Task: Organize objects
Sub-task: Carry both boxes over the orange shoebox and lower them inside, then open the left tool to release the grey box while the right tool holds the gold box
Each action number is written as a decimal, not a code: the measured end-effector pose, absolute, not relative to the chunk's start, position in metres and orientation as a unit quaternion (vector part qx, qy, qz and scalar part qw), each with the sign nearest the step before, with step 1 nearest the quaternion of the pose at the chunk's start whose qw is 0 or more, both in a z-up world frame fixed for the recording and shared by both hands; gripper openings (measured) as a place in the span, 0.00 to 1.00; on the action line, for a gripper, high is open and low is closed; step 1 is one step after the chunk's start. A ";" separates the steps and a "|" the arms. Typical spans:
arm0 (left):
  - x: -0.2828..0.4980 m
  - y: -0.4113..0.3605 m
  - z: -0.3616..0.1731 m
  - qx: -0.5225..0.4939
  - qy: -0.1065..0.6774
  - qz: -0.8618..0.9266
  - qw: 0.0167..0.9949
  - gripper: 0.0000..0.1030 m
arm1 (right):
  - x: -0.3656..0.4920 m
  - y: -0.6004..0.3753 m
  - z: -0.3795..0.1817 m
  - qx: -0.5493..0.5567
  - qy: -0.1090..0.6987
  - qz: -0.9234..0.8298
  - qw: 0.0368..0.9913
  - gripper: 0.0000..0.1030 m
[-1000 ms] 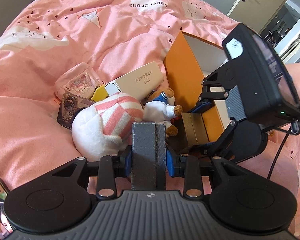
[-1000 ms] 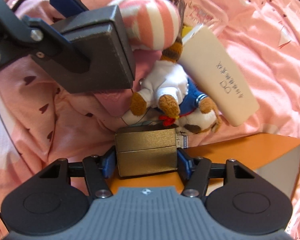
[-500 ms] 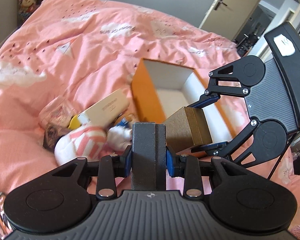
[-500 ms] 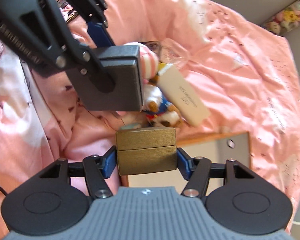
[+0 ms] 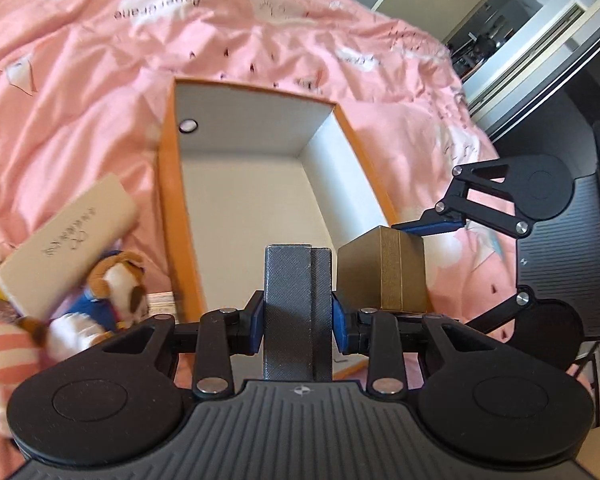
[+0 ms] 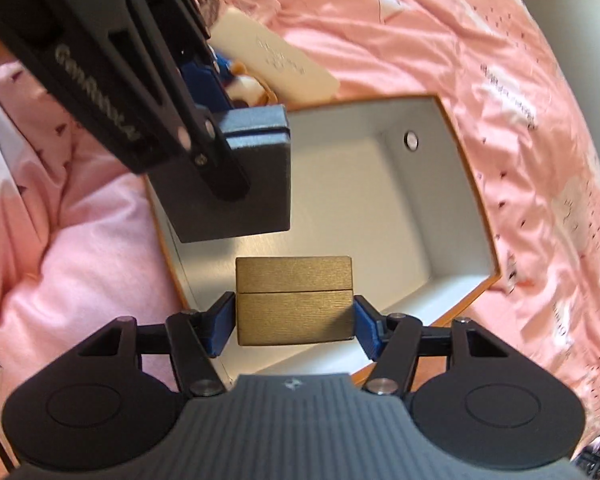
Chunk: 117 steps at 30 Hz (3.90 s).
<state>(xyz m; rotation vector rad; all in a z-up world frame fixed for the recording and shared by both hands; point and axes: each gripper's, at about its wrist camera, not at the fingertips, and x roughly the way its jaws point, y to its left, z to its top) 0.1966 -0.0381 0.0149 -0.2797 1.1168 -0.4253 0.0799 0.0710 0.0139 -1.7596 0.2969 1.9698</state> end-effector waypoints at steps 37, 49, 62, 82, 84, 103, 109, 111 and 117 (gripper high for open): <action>0.188 -0.046 -0.001 0.022 0.579 -0.180 0.795 0.48 | 0.078 0.092 -0.043 -0.571 0.167 0.782 0.188 0.61; 0.203 -0.015 0.015 -0.064 0.537 -0.170 0.824 0.47 | 0.062 0.095 -0.044 -0.608 0.157 0.765 0.143 0.61; 0.201 -0.001 -0.013 -0.114 0.555 -0.163 0.808 0.47 | 0.056 0.119 -0.076 -0.692 0.209 0.684 0.103 0.61; 0.203 0.002 -0.021 -0.135 0.559 -0.172 0.800 0.47 | 0.066 0.133 -0.091 -0.660 0.274 0.687 0.134 0.69; 0.202 0.001 -0.021 -0.136 0.558 -0.173 0.800 0.47 | 0.070 0.134 -0.096 -0.652 0.289 0.687 0.138 0.65; 0.203 -0.002 -0.022 -0.143 0.558 -0.169 0.800 0.47 | 0.047 0.125 -0.090 -0.772 0.158 0.615 0.035 0.60; 0.204 0.003 -0.023 -0.146 0.558 -0.166 0.800 0.47 | 0.022 0.128 -0.104 -0.766 0.151 0.625 0.009 0.59; 0.206 0.004 -0.025 -0.148 0.559 -0.166 0.799 0.47 | 0.018 0.128 -0.105 -0.764 0.149 0.628 0.009 0.59; 0.208 0.004 -0.028 -0.153 0.562 -0.170 0.795 0.46 | 0.016 0.134 -0.094 -0.751 0.153 0.642 0.008 0.59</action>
